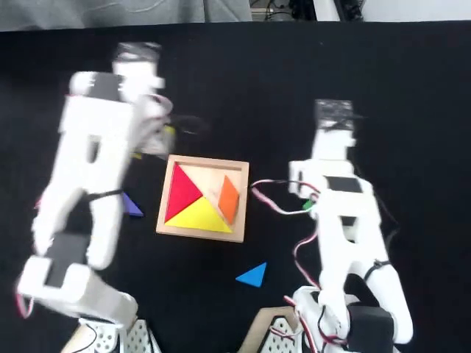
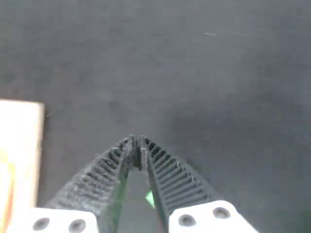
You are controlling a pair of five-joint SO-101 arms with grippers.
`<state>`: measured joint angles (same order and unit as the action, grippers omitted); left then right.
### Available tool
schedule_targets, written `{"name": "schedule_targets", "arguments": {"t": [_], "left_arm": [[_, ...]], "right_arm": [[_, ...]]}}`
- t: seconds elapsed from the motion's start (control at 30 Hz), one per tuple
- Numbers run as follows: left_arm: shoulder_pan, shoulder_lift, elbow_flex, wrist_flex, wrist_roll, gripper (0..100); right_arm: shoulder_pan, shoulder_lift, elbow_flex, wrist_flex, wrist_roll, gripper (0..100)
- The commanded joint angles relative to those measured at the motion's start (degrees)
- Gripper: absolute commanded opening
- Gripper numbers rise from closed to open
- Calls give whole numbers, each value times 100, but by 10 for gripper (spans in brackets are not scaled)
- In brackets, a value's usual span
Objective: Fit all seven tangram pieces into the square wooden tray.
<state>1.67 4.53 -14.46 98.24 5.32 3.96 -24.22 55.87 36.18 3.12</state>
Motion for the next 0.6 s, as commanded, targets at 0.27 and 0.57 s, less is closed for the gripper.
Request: {"name": "schedule_targets", "arguments": {"t": [0.27,0.57], "left_arm": [[-2431,-2426,4699,-2910,-818,166],[-2888,-3358,7538,-5916,-88,166]], "right_arm": [[-2409,207,-1938,1723,624,12],[-2426,2554,-3486,1749,598,64]]}}
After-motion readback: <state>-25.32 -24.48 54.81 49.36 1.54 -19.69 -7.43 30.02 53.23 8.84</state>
